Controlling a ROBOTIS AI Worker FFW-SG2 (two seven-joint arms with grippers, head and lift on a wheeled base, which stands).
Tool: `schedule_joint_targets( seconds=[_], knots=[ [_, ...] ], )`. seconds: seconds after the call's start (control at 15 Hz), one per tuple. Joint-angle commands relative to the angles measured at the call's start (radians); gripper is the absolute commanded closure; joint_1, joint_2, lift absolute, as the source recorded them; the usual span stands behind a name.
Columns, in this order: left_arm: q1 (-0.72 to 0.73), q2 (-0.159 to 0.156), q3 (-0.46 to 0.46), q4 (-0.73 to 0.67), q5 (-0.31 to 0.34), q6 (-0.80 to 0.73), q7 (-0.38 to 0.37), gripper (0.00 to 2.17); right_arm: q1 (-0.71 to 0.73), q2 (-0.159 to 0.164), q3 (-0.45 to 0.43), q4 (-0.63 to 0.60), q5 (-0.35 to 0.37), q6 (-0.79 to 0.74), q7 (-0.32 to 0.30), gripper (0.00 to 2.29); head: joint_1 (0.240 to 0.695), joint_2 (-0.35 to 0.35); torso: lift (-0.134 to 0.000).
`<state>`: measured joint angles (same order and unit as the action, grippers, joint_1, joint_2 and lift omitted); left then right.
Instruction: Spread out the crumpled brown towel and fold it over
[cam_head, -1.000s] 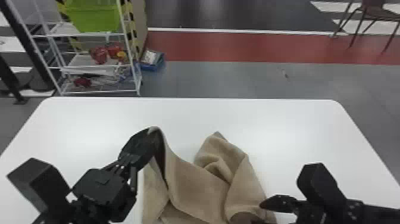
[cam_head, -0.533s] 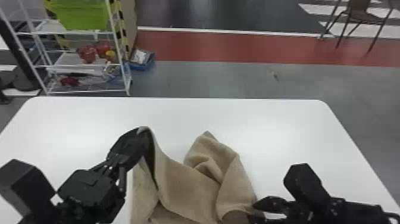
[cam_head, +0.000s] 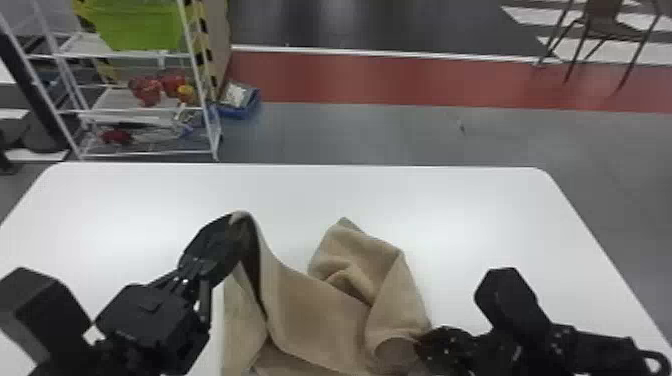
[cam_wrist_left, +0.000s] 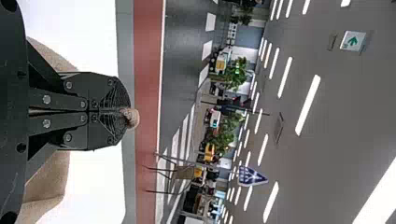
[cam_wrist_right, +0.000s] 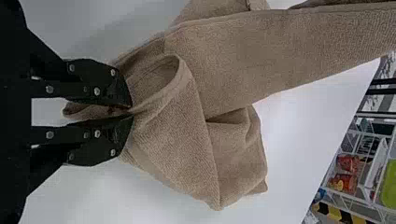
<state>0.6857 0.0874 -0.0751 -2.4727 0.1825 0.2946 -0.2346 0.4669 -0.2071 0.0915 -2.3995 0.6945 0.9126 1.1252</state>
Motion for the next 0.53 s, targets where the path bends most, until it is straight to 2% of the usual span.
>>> schedule_joint_targets(
  seconds=[0.0,0.07,0.13,0.27,0.47],
  knots=[
    [0.0,0.0,0.003,0.001,0.0,-0.007,0.0,1.38,-0.004,0.003,-0.019,0.013,-0.027,-0.027,-0.015,1.43,0.695,-0.079,-0.123],
    [0.0,0.0,0.006,0.001,0.0,-0.013,-0.002,1.38,-0.004,0.005,-0.039,0.014,-0.047,-0.03,-0.015,1.52,0.695,-0.08,-0.123],
    [0.003,0.0,0.011,0.001,0.002,-0.022,0.0,1.52,-0.004,0.008,-0.072,0.014,-0.075,-0.036,-0.019,1.54,0.695,-0.081,-0.123],
    [0.006,0.0,0.018,0.0,0.005,-0.041,0.001,1.56,-0.004,0.015,-0.156,0.014,-0.156,-0.073,-0.03,1.54,0.695,-0.088,-0.123],
    [0.014,0.0,0.035,-0.042,0.009,-0.041,0.0,1.56,-0.004,0.055,-0.309,-0.007,-0.274,-0.131,-0.031,1.54,0.695,-0.118,-0.123]
  ],
)
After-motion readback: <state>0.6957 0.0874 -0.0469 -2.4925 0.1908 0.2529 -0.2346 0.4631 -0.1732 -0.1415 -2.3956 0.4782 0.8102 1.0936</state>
